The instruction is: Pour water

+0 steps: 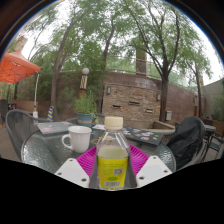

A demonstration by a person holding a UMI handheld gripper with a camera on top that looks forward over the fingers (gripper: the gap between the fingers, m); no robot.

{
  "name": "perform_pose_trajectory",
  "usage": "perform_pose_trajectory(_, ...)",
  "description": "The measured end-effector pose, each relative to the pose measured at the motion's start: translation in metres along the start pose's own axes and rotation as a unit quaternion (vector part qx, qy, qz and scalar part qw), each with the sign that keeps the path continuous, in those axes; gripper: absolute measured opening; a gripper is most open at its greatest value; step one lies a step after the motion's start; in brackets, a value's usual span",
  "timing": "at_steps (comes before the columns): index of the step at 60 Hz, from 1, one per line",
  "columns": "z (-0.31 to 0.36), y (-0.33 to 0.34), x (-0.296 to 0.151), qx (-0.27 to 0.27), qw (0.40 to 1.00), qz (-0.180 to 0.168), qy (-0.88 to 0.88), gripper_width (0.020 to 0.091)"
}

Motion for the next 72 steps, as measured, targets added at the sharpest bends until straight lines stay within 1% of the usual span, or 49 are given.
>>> perform_pose_trajectory(4, 0.002, 0.003, 0.004, 0.002, 1.0, -0.003, -0.01, 0.0428)
perform_pose_trajectory(5, 0.002, 0.003, 0.005, 0.0, 1.0, -0.005, -0.01, 0.0406)
perform_pose_trajectory(6, 0.002, 0.003, 0.006, -0.002, 1.0, -0.004, -0.012, 0.0406)
perform_pose_trajectory(8, 0.0, 0.004, 0.007, -0.005, 1.0, 0.0, -0.017, 0.0376)
perform_pose_trajectory(13, -0.004, 0.001, 0.006, -0.014, 1.0, 0.023, -0.003, 0.0376)
perform_pose_trajectory(15, -0.009, -0.002, 0.003, -0.012, 0.999, 0.026, 0.017, 0.0357)
perform_pose_trajectory(21, -0.034, -0.015, -0.045, 0.015, 0.99, 0.02, 0.137, 0.0356)
perform_pose_trajectory(24, -0.039, -0.03, -0.075, 0.018, 0.977, 0.021, 0.213, 0.0355)
perform_pose_trajectory(26, -0.041, -0.043, -0.093, 0.03, 0.962, 0.022, 0.272, 0.0355)
perform_pose_trajectory(29, -0.035, -0.059, -0.123, 0.045, 0.926, 0.015, 0.374, 0.0354)
perform_pose_trajectory(31, -0.028, -0.073, -0.133, 0.051, 0.893, 0.006, 0.447, 0.0354)
perform_pose_trajectory(36, 0.0, -0.107, -0.153, 0.055, 0.768, -0.011, 0.638, 0.0352)
perform_pose_trajectory(39, 0.023, -0.113, -0.153, 0.037, 0.677, -0.014, 0.735, 0.0354)
perform_pose_trajectory(41, 0.037, -0.124, -0.135, 0.027, 0.634, -0.021, 0.772, 0.0357)
perform_pose_trajectory(44, 0.048, -0.137, -0.123, 0.006, 0.571, -0.016, 0.821, 0.0353)
perform_pose_trajectory(49, 0.052, -0.154, -0.113, -0.003, 0.46, -0.011, 0.888, 0.0356)
perform_pose_trajectory(52, 0.05, -0.17, -0.115, -0.022, 0.409, -0.02, 0.912, 0.0354)
perform_pose_trajectory(57, 0.048, -0.173, -0.111, -0.024, 0.37, -0.014, 0.929, 0.0356)
perform_pose_trajectory(60, 0.047, -0.175, -0.107, -0.03, 0.363, -0.007, 0.931, 0.0355)
perform_pose_trajectory(65, 0.041, -0.174, -0.099, -0.04, 0.367, 0.008, 0.929, 0.0356)
perform_pose_trajectory(69, 0.046, -0.171, -0.106, -0.04, 0.372, 0.0, 0.928, 0.0355)
perform_pose_trajectory(71, 0.046, -0.175, -0.109, -0.038, 0.388, -0.006, 0.921, 0.0356)
perform_pose_trajectory(72, 0.048, -0.16, -0.114, -0.035, 0.399, -0.009, 0.916, 0.0355)
Point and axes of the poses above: the point between the fingertips, and its own axes, seen from behind it with the camera up: z to the left, x down, y backward, against the way the camera looks, the point moved 4 cm from there along y, backward, against the way the camera looks, and after that the axes turned 4 degrees about -x, right-handed, at the moved point
